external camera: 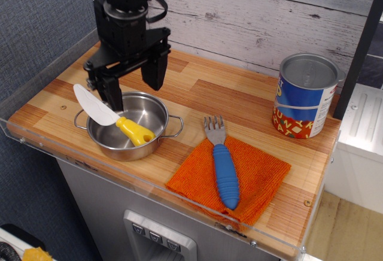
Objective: Remove knife from pot and move to upper left corner of table.
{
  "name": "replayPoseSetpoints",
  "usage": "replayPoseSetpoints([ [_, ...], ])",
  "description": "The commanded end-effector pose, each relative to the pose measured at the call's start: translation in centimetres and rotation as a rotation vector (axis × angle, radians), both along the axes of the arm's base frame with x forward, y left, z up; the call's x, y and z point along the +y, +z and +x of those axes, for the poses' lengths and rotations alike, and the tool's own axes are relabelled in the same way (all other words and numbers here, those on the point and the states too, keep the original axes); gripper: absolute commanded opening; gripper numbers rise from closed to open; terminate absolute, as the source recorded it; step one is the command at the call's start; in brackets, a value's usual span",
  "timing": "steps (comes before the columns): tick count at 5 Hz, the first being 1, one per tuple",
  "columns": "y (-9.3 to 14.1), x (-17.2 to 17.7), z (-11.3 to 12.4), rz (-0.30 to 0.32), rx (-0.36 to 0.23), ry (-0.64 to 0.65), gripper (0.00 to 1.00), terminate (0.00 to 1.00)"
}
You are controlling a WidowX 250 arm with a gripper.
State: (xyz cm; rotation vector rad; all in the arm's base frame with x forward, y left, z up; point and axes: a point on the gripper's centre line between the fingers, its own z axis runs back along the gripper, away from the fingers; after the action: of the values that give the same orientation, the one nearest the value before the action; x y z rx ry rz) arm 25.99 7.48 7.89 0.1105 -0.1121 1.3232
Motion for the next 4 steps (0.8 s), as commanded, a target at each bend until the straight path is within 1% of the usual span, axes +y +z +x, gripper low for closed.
replayPoseSetpoints([
  [1,-1.0,0.2,-0.9,-0.044,-0.041,0.227,1.00,0.00],
  [3,-3.2,0.0,-0.7,-0.035,-0.082,0.284,1.00,0.00],
  [4,-4.0,-0.1,-0.6,-0.040,-0.064,0.292,1.00,0.00],
])
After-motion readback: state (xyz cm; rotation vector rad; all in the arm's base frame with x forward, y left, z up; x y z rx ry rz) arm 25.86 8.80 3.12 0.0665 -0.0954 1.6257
